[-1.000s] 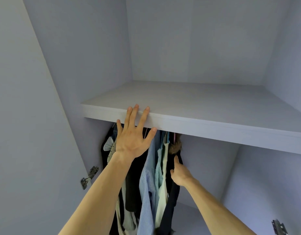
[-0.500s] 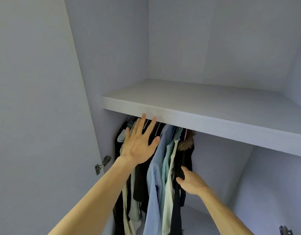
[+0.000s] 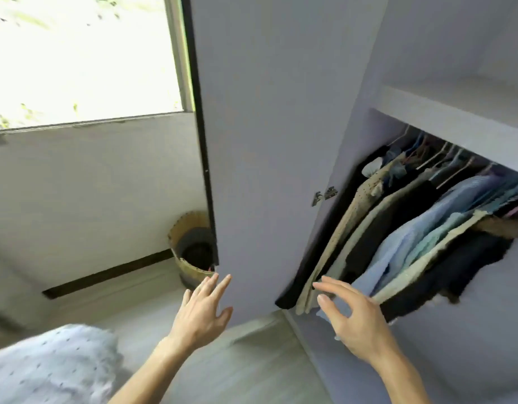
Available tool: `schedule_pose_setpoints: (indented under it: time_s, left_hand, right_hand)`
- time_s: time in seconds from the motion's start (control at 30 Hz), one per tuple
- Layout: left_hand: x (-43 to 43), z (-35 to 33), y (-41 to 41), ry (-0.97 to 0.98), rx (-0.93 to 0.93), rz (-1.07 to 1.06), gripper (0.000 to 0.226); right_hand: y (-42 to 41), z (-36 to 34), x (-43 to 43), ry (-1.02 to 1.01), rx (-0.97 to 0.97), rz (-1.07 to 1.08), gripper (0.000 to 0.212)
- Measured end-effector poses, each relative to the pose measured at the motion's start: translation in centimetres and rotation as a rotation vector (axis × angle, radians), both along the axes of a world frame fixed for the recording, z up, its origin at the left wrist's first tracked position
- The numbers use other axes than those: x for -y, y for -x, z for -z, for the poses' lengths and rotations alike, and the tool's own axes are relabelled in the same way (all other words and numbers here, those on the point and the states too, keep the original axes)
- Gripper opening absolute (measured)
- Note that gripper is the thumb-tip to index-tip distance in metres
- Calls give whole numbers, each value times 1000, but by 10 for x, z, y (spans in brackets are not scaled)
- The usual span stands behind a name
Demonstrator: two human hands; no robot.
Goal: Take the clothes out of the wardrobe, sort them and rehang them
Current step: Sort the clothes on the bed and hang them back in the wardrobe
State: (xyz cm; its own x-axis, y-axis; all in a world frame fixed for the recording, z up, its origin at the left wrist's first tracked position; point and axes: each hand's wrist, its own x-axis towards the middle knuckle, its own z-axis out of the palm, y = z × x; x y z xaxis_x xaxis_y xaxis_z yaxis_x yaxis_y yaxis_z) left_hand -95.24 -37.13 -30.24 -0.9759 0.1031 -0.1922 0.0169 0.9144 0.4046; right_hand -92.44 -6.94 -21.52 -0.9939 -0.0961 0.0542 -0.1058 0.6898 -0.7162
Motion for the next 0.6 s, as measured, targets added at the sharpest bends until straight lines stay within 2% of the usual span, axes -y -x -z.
schedule_pose_setpoints:
  time_s: [0.17, 0.33, 0.43, 0.6]
  left_hand:
    - [116, 20, -110, 47, 92, -338, 66]
    - [192, 24, -240, 52, 149, -681, 65]
    - [222, 24, -323, 18, 188, -913, 65]
    - [221, 22, -445, -50, 212, -1311, 62]
  right_hand:
    - [-8, 23, 117, -132, -15, -294, 27]
    - [-42, 35, 238, -260, 2, -683, 37]
    - [-76, 38, 309, -329, 30, -918, 40]
    - [-135, 41, 400, -403, -45, -1337, 42]
